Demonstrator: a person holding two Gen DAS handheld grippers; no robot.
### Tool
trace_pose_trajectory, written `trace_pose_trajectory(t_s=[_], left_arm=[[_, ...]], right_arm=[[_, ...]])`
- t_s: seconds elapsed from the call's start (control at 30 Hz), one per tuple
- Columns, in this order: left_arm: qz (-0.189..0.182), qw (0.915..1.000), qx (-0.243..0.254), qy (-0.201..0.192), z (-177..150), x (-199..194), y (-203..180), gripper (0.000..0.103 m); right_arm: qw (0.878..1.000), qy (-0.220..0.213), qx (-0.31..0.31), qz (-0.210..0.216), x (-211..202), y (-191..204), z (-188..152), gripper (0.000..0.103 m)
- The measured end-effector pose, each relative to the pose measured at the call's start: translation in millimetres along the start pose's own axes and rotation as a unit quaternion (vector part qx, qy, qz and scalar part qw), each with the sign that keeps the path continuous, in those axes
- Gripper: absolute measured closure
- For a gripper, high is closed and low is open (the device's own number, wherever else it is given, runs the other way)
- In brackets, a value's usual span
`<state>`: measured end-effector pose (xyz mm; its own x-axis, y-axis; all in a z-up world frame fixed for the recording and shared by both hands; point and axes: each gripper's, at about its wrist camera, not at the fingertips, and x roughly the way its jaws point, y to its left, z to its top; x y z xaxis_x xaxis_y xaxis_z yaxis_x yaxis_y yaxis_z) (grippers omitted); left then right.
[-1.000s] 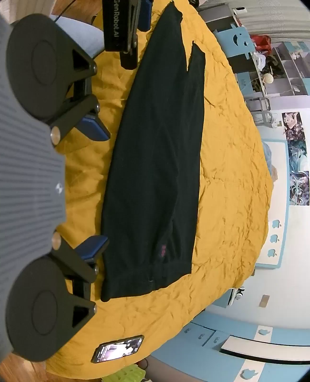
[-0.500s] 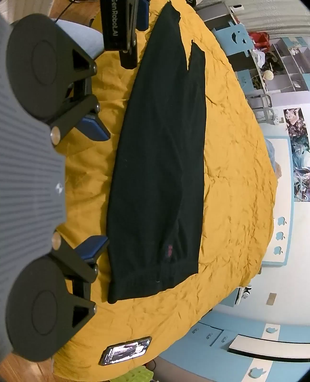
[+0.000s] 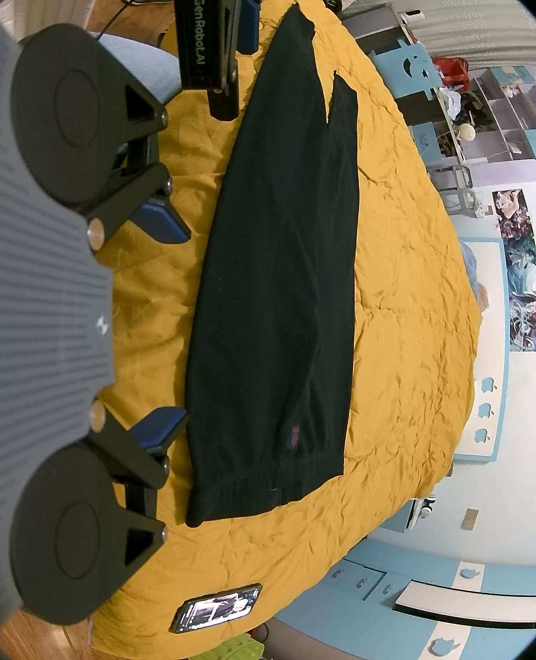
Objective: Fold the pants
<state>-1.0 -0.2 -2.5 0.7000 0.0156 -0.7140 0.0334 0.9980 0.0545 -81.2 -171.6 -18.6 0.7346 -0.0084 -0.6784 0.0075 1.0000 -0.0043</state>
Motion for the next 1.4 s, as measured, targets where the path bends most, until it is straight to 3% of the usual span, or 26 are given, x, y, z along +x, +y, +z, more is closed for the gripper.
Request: trace_pose_trajectory(t_s=[1.4], left_arm=[[0.002, 1.0, 0.0, 0.0, 0.0, 0.2, -0.2, 0.007]], right_arm=[[1.0, 0.004, -0.003, 0.004, 3.0, 4.9, -1.7, 0.021]])
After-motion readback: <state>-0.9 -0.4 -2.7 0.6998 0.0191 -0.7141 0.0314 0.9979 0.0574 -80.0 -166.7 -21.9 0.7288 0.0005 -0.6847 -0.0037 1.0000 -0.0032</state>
